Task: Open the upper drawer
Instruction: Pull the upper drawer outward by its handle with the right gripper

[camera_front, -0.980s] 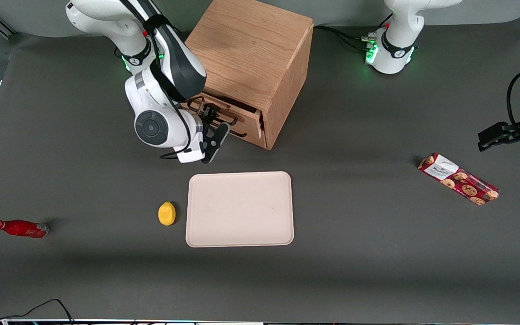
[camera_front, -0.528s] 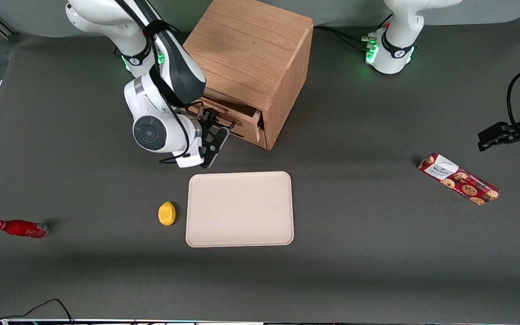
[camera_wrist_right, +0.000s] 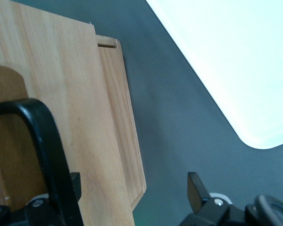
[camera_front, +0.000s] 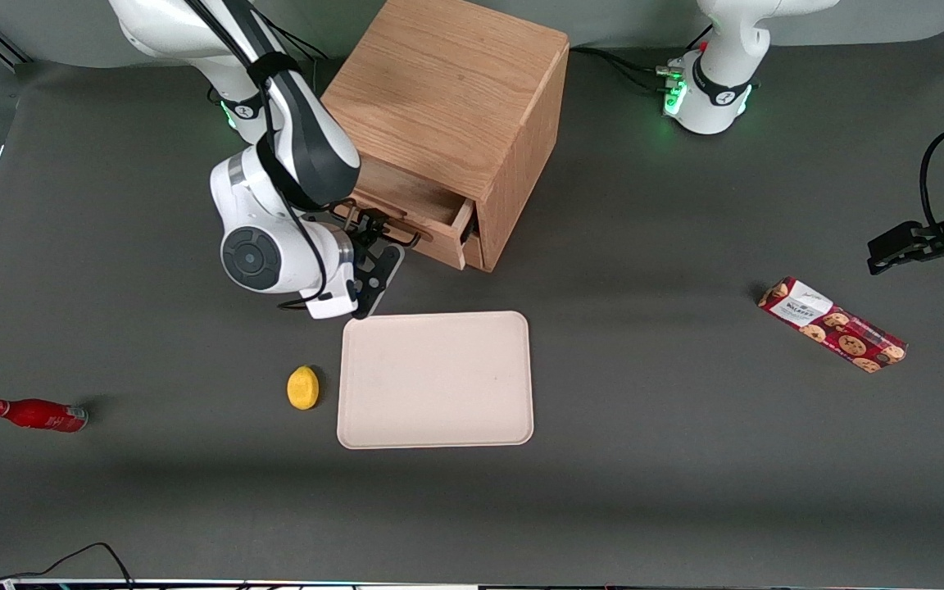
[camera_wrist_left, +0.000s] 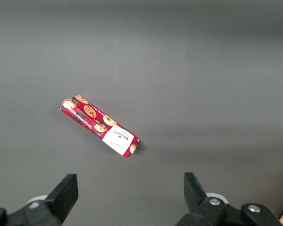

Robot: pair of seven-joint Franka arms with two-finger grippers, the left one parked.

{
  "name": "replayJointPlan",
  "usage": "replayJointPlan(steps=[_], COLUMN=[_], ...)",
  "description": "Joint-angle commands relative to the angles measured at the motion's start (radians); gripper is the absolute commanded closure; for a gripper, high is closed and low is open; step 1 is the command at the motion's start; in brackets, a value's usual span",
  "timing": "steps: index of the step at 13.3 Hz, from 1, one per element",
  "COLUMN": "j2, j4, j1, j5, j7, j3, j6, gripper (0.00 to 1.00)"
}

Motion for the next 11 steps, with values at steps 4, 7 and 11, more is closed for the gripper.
replayJointPlan(steps=[4, 7, 11], j2=[0.052, 0.071, 0.091], j4=[0.072, 0.092, 0.117], j1=[-0.042, -0.057, -0.082], j5=[0.028, 0.028, 0.028], j7=[-0.071, -0.082, -0.111], j3=[0.0, 0.0, 0.0], j6=[-0.01, -0.01, -0.015], gripper=[0.0, 0.0, 0.0])
